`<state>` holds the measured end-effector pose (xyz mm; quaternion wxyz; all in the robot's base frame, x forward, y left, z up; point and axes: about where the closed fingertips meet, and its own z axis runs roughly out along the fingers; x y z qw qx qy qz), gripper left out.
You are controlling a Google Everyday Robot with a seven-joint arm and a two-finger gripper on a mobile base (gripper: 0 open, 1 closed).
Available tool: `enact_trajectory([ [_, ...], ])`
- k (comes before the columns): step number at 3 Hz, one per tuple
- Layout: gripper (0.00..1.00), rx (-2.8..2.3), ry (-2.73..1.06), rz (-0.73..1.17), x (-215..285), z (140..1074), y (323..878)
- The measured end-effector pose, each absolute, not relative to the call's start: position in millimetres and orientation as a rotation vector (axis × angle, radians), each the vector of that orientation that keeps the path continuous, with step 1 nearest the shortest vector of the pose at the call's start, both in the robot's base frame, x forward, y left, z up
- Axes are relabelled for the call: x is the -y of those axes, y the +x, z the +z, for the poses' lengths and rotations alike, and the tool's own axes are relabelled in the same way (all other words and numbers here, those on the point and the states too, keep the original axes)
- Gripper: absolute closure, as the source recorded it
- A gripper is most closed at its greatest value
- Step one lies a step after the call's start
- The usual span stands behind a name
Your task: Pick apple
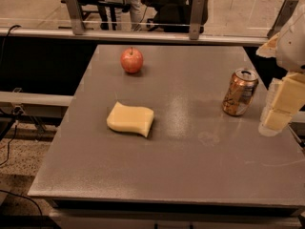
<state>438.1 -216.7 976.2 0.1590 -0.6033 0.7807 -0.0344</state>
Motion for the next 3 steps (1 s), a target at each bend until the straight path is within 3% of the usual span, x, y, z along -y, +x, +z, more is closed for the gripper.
enact_trajectory([
  [1, 0.0, -2.232, -1.725, -0.098, 217, 976, 438],
  [3, 0.0, -2.123, -1.632, 0.031, 185, 978, 540],
])
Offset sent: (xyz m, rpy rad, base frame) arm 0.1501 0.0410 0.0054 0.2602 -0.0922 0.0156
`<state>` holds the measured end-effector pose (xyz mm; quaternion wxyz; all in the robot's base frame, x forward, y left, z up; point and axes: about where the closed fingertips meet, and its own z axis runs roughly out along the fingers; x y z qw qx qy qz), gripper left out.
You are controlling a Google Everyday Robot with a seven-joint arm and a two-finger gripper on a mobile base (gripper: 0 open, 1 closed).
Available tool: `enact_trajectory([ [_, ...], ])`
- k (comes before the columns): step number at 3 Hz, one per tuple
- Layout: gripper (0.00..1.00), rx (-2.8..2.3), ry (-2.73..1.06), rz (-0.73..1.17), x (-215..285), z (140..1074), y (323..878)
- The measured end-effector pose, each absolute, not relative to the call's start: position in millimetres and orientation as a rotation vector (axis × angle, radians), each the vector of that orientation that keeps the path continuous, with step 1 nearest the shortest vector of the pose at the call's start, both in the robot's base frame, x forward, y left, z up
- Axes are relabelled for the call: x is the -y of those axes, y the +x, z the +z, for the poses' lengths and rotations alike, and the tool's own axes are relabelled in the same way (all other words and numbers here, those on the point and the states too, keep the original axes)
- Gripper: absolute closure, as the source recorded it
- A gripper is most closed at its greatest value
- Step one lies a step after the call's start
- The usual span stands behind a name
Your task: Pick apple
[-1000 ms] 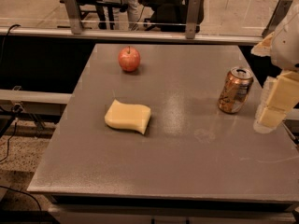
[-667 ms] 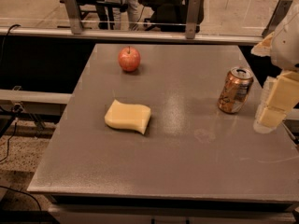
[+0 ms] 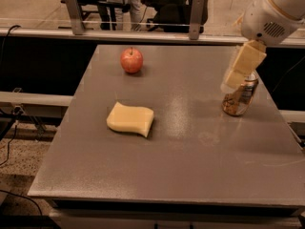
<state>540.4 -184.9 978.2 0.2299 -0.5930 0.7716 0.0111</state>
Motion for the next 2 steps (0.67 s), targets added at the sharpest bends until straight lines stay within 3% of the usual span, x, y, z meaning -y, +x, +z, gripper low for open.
enact_trajectory([
  [2, 0.0, -2.065, -1.581, 0.129, 141, 973, 619],
])
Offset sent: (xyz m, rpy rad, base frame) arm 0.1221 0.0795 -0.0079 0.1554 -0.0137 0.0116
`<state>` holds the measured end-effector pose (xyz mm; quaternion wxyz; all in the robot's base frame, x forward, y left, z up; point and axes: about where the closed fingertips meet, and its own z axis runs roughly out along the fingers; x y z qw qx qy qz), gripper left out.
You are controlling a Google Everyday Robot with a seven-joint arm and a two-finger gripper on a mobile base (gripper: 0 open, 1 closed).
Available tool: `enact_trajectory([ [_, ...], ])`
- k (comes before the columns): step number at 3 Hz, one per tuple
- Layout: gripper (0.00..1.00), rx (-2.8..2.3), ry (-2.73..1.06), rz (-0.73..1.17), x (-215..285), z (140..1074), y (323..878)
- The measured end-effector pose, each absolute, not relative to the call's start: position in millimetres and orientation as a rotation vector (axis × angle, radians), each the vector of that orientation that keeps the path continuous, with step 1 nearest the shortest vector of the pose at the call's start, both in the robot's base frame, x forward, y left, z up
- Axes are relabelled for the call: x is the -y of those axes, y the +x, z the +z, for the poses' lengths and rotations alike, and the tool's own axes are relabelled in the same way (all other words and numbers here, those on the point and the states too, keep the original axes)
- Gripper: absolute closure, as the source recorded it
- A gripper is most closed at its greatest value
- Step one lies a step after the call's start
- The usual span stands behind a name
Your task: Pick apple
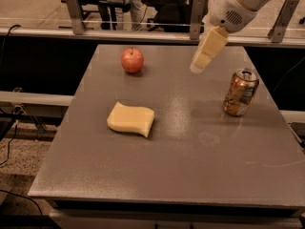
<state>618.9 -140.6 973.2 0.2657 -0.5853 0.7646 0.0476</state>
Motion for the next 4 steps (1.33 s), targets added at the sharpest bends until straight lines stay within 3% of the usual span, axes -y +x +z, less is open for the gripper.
enact_trajectory([
  [4, 0.0, -2.189, -1.449, 0.222, 34, 918, 713],
])
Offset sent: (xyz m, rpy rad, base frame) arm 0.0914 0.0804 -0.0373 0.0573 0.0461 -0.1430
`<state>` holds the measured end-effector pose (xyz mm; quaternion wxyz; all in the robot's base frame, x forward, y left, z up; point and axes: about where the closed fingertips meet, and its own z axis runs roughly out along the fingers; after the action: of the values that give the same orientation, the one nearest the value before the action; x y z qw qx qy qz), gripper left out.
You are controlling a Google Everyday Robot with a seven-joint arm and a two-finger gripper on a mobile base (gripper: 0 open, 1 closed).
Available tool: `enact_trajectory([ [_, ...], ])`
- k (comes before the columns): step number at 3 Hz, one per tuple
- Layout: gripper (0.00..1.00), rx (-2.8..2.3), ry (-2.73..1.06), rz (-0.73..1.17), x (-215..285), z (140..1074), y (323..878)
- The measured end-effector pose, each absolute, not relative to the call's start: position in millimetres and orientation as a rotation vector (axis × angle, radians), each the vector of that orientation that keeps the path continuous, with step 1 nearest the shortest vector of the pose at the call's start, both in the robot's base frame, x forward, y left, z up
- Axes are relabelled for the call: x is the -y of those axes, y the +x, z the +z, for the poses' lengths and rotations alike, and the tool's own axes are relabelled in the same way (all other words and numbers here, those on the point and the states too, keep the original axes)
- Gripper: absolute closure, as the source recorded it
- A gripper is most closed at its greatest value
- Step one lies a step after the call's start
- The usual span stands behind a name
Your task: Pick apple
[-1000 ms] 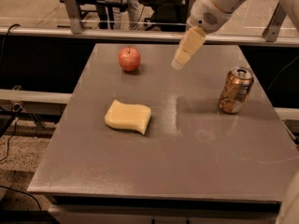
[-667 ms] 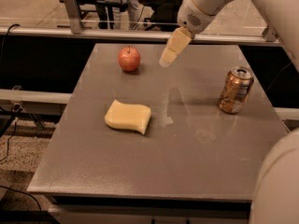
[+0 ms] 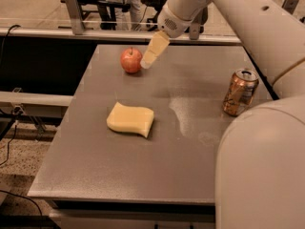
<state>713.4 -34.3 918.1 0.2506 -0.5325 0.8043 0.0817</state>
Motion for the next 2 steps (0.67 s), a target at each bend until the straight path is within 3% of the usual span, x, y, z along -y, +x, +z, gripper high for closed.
enact_trajectory([
  [2, 0.0, -2.191, -1.485, 0.274, -21, 893, 726],
])
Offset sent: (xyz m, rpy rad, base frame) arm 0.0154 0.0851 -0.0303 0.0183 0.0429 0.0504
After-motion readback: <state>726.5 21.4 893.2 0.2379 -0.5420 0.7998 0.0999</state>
